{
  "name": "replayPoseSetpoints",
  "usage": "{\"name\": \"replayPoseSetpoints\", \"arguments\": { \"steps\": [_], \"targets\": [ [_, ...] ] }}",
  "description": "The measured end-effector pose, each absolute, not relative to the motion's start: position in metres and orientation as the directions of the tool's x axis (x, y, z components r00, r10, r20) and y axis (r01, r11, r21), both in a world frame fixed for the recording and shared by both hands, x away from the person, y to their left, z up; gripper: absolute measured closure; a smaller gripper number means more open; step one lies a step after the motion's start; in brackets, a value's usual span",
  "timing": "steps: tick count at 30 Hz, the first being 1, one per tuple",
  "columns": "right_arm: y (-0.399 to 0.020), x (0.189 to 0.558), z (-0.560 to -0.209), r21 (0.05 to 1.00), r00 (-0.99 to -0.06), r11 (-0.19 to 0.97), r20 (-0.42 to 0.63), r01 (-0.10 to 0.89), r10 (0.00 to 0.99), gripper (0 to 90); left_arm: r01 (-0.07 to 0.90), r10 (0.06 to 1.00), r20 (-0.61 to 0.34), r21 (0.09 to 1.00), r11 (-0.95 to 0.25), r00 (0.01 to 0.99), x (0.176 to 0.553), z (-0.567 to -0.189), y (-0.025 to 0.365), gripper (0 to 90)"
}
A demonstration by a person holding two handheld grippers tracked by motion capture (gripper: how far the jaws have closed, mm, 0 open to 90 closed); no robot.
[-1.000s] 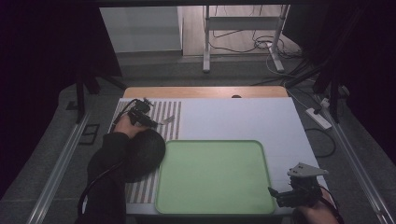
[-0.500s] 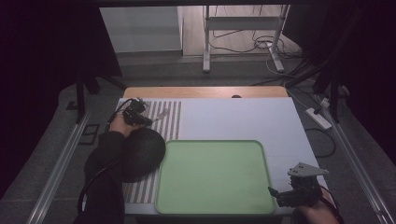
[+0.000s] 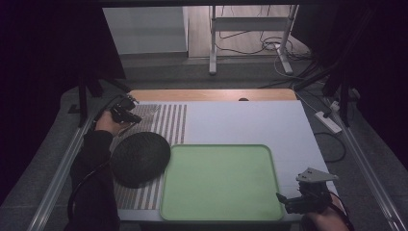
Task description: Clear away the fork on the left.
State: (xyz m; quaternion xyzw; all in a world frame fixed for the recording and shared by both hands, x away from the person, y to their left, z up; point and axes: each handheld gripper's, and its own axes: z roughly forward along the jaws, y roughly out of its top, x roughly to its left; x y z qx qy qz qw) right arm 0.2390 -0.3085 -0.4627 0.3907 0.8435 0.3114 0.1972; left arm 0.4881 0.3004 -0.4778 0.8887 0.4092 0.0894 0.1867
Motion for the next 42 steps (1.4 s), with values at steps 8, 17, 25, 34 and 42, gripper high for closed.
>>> {"name": "replayPoseSetpoints", "arguments": {
  "steps": [8, 17, 25, 34, 42],
  "targets": [
    [-0.308, 0.239, -0.463, 0.677, -0.617, 0.505, -0.094, 0.536, 0.781, 0.0, 0.729, 0.773, -0.088, 0.414, -0.545, 0.628, 0.467, -0.472, 0.281, 85.1],
    [-0.308, 0.239, -0.463, 0.676, -0.618, 0.507, -0.096, 0.535, 0.78, 0.0, 0.703, 0.74, -0.101, 0.421, -0.574, 0.665, 0.435, -0.471, 0.244, 85.1],
    [-0.307, 0.238, -0.463, 0.675, -0.619, 0.512, -0.102, 0.532, 0.778, 0.0, 0.673, 0.71, -0.097, 0.429, -0.602, 0.697, 0.407, -0.469, 0.216, 85.1],
    [-0.308, 0.238, -0.462, 0.679, -0.624, 0.512, -0.102, 0.526, 0.775, 0.0, 0.639, 0.659, -0.123, 0.427, -0.64, 0.742, 0.369, -0.474, 0.182, 85.0],
    [-0.307, 0.237, -0.462, 0.681, -0.63, 0.517, -0.105, 0.519, 0.77, 0.0, 0.652, 0.647, -0.182, 0.427, -0.627, 0.741, 0.343, -0.478, 0.164, 85.0]
  ]
}}
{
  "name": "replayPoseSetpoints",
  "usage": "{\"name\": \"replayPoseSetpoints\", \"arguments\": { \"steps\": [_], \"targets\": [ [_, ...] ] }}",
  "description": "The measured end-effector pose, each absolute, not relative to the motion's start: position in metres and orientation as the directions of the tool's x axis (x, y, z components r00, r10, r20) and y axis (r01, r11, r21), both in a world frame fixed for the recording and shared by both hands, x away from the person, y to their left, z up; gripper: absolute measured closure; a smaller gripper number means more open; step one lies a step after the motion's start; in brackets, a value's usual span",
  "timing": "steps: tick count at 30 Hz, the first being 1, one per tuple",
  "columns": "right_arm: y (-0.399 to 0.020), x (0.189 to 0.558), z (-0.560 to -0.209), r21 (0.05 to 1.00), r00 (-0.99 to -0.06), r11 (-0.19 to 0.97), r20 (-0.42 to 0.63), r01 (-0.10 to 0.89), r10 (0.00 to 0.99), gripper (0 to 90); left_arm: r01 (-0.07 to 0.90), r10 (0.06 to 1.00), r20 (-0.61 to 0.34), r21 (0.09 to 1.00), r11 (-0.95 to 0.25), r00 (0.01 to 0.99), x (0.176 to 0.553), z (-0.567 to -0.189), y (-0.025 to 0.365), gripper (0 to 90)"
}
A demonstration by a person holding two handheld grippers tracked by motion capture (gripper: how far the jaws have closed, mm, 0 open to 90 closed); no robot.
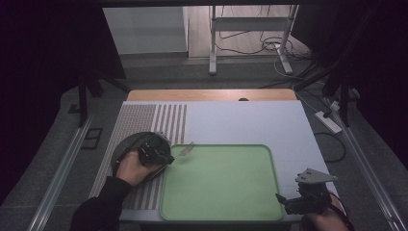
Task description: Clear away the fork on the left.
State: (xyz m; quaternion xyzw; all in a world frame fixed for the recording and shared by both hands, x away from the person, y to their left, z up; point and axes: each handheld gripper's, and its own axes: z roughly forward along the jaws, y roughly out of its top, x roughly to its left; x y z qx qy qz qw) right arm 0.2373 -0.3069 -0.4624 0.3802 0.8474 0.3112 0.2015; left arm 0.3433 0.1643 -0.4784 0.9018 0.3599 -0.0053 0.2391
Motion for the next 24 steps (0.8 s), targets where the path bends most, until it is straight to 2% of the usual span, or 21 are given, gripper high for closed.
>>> {"name": "replayPoseSetpoints", "arguments": {
  "steps": [18, 24],
  "targets": [
    [-0.306, 0.237, -0.463, 0.68, -0.644, 0.532, -0.113, 0.505, 0.757, 0.0, 0.681, 0.663, -0.209, 0.402, -0.612, 0.719, 0.31, -0.488, 0.109, 85.0],
    [-0.306, 0.238, -0.463, 0.679, -0.644, 0.531, -0.111, 0.507, 0.757, 0.0, 0.677, 0.665, -0.179, 0.364, -0.64, 0.725, 0.306, -0.5, 0.093, 84.9]
  ]
}}
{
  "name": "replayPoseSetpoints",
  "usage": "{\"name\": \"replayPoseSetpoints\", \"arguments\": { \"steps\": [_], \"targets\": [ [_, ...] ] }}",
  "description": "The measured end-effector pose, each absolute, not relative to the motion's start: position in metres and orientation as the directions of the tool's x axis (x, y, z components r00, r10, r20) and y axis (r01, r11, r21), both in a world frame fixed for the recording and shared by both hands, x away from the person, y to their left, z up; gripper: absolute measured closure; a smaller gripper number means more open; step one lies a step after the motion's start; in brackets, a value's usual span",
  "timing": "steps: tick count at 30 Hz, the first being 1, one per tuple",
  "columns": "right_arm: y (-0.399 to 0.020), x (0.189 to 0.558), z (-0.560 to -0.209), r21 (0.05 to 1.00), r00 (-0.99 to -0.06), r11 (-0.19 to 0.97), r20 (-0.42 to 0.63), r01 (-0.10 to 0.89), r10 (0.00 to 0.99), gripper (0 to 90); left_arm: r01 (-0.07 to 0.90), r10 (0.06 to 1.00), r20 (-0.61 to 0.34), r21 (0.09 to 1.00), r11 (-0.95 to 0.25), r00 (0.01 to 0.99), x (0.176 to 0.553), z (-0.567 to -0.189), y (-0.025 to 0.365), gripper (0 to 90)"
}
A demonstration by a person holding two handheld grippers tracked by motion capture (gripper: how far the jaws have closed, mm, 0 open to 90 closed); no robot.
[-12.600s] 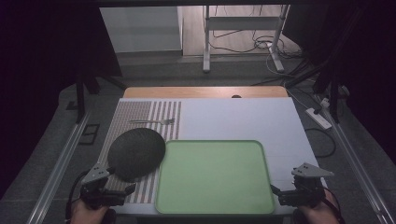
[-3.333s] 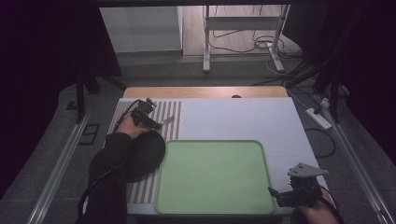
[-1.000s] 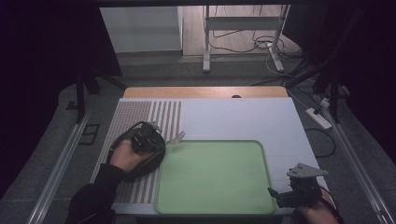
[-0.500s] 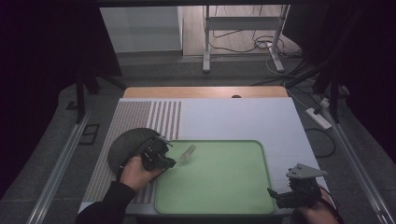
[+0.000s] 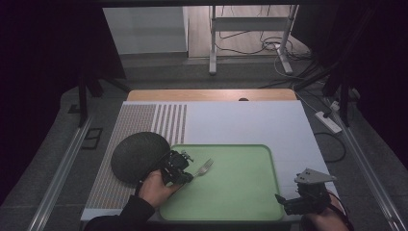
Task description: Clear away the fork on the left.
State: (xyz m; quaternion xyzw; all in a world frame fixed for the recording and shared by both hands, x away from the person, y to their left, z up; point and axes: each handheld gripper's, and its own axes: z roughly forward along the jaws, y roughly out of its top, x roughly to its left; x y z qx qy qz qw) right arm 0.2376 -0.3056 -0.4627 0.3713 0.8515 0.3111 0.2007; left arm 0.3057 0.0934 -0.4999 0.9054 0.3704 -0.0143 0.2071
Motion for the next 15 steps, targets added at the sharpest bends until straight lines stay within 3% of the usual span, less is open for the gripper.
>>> {"name": "replayPoseSetpoints", "arguments": {
  "steps": [5, 6, 7, 8, 13, 15],
  "targets": [
    [-0.306, 0.238, -0.463, 0.681, -0.644, 0.53, -0.11, 0.506, 0.757, 0.0, 0.672, 0.659, -0.179, 0.358, -0.648, 0.731, 0.305, -0.506, 0.091, 83.3],
    [-0.306, 0.238, -0.463, 0.681, -0.644, 0.53, -0.11, 0.506, 0.757, 0.0, 0.662, 0.657, -0.161, 0.374, -0.65, 0.736, 0.304, -0.504, 0.091, 81.5],
    [-0.306, 0.238, -0.463, 0.68, -0.645, 0.531, -0.111, 0.506, 0.756, 0.0, 0.642, 0.652, -0.14, 0.412, -0.646, 0.745, 0.303, -0.498, 0.091, 72.1],
    [-0.306, 0.238, -0.463, 0.679, -0.645, 0.531, -0.11, 0.506, 0.756, 0.0, 0.628, 0.646, -0.13, 0.441, -0.642, 0.752, 0.302, -0.494, 0.091, 72.0],
    [-0.305, 0.238, -0.463, 0.677, -0.645, 0.532, -0.109, 0.509, 0.756, 0.0, 0.592, 0.592, -0.172, 0.478, -0.649, 0.788, 0.302, -0.492, 0.078, 88.6],
    [-0.305, 0.238, -0.463, 0.678, -0.646, 0.532, -0.109, 0.508, 0.756, 0.0, 0.592, 0.584, -0.175, 0.448, -0.67, 0.793, 0.305, -0.5, 0.071, 88.6]
  ]
}}
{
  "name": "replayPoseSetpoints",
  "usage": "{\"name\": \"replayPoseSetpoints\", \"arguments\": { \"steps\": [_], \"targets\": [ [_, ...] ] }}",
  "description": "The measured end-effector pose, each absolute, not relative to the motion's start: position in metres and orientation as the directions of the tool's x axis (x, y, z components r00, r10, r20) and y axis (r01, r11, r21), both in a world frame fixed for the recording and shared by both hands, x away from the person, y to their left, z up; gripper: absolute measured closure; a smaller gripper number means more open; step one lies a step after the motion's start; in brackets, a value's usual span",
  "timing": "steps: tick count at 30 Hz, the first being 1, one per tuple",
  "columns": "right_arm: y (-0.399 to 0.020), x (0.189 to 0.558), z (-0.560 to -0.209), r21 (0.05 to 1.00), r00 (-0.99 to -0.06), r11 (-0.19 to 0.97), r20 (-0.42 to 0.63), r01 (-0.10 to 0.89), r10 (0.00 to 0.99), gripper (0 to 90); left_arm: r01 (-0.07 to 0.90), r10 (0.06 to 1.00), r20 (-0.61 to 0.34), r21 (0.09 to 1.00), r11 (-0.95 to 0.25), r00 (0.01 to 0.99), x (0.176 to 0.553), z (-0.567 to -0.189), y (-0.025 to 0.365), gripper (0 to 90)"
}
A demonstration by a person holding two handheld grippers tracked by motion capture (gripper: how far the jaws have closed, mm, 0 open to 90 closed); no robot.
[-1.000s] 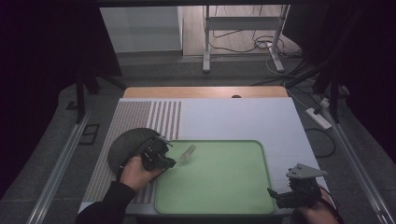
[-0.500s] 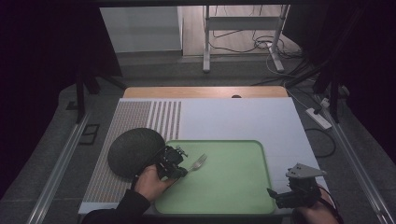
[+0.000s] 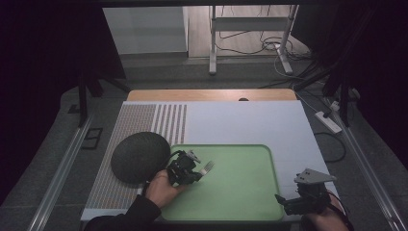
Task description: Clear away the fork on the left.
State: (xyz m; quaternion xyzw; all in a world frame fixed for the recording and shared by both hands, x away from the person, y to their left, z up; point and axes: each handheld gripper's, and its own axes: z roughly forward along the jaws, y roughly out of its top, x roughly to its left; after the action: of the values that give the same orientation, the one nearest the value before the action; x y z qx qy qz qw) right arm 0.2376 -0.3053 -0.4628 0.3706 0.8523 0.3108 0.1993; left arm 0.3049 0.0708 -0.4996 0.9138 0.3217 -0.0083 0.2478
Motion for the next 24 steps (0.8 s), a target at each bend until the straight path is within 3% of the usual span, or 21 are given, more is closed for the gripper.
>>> {"name": "replayPoseSetpoints", "arguments": {
  "steps": [8, 24],
  "targets": [
    [-0.306, 0.237, -0.463, 0.681, -0.648, 0.531, -0.108, 0.504, 0.754, 0.0, 0.633, 0.633, -0.155, 0.407, -0.659, 0.759, 0.316, -0.509, 0.08, 88.7],
    [-0.306, 0.237, -0.463, 0.681, -0.654, 0.534, -0.106, 0.501, 0.749, 0.0, 0.746, 0.723, -0.235, 0.38, -0.547, 0.65, 0.333, -0.512, 0.137, 88.7]
  ]
}}
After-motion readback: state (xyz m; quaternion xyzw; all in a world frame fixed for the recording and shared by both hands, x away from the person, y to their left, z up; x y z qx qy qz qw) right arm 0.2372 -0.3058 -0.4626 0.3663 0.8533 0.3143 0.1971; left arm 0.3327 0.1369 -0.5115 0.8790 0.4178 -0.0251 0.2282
